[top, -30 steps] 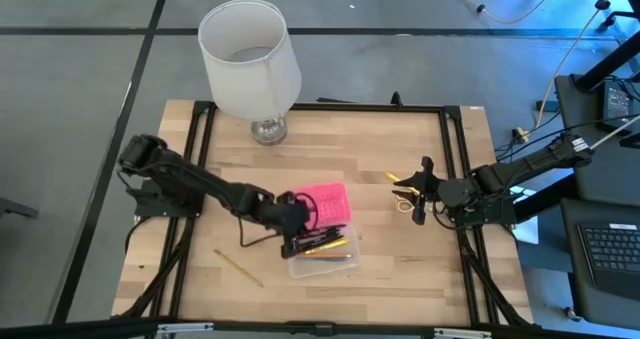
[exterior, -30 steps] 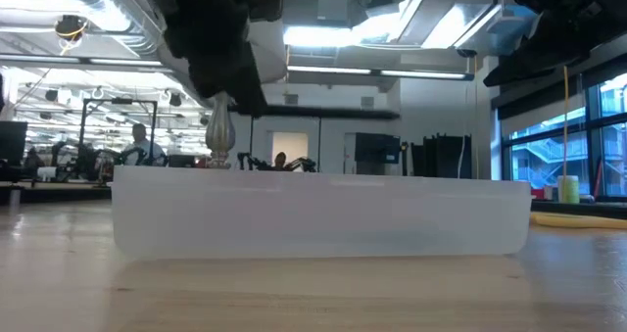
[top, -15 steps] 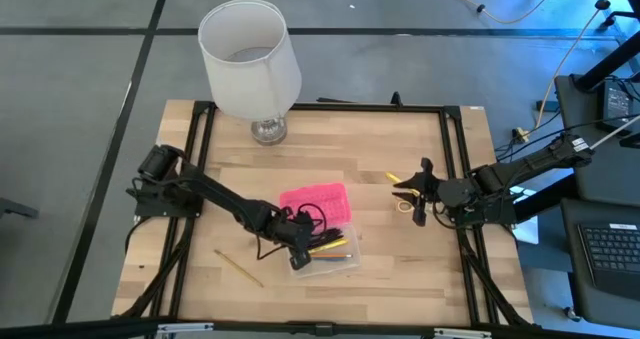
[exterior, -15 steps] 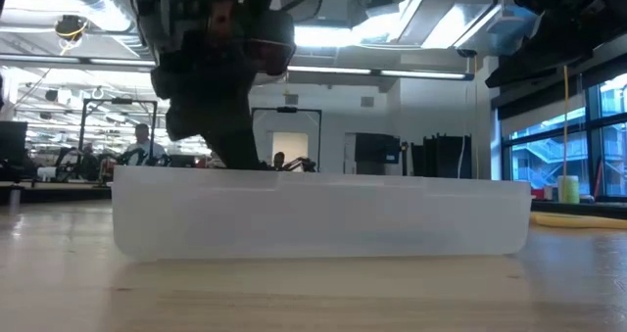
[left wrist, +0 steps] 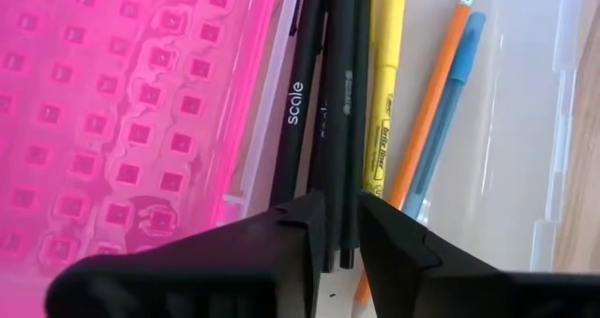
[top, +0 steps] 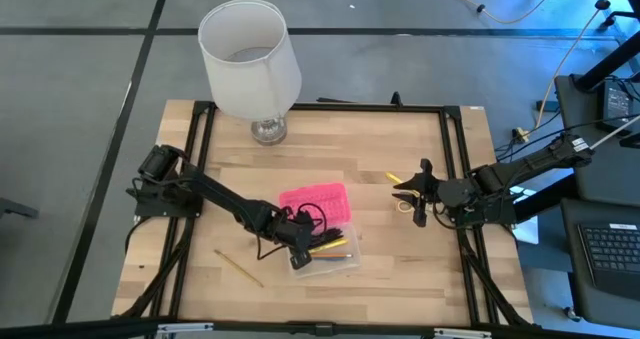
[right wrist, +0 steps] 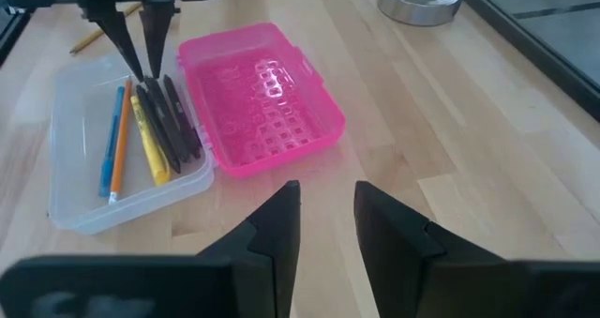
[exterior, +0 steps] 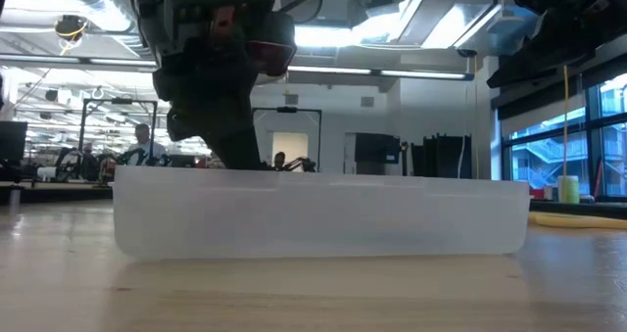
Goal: Pick & place school supplies into a supply box
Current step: Put the black pen into the transparent supply box, then put the yellow pencil into the transparent supply box
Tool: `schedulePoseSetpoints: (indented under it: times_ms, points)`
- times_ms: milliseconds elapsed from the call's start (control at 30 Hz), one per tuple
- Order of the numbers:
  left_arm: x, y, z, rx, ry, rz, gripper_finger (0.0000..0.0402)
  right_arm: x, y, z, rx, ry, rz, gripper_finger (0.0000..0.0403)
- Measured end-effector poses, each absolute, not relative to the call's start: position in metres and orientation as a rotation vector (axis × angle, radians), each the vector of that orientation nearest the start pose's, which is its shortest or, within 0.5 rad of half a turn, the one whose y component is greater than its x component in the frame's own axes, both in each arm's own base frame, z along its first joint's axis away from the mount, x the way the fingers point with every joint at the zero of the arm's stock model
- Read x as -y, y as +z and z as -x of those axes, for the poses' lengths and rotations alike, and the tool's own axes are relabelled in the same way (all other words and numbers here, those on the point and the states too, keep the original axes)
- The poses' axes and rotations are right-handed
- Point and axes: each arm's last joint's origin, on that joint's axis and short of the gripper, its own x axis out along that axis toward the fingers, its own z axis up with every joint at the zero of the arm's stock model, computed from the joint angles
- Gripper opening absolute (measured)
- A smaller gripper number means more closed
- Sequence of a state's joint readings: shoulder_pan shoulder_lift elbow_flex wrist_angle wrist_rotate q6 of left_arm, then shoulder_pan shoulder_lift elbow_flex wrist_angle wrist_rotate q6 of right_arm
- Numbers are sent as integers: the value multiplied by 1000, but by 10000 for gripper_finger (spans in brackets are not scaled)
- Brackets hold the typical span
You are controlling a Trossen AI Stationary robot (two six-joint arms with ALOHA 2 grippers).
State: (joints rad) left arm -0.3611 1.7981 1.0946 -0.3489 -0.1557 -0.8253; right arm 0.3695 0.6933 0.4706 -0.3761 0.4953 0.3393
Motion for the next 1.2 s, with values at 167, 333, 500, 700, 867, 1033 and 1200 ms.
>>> schedulePoseSetpoints:
  times_ms: [167,333,500,700,867,1033,1200]
  points:
    - [121,164,-332,-1030,219,494,76,-40,224,-141,-515,-211,-78,108]
    - [120,169,-331,-1064,138,518,85,-40,224,-141,-515,-211,-76,108]
    - [120,194,-331,-1022,5,511,85,-40,224,-141,-518,-211,-74,108]
    - [119,220,-328,-949,-32,530,82,-40,223,-141,-527,-212,-66,108]
    - [118,233,-324,-919,-92,493,84,-40,223,-141,-525,-213,-72,108]
    - [125,236,-319,-953,-239,455,88,-40,223,-141,-524,-214,-74,108]
    - [137,236,-314,-963,-336,385,125,-40,223,-141,-521,-220,-75,108]
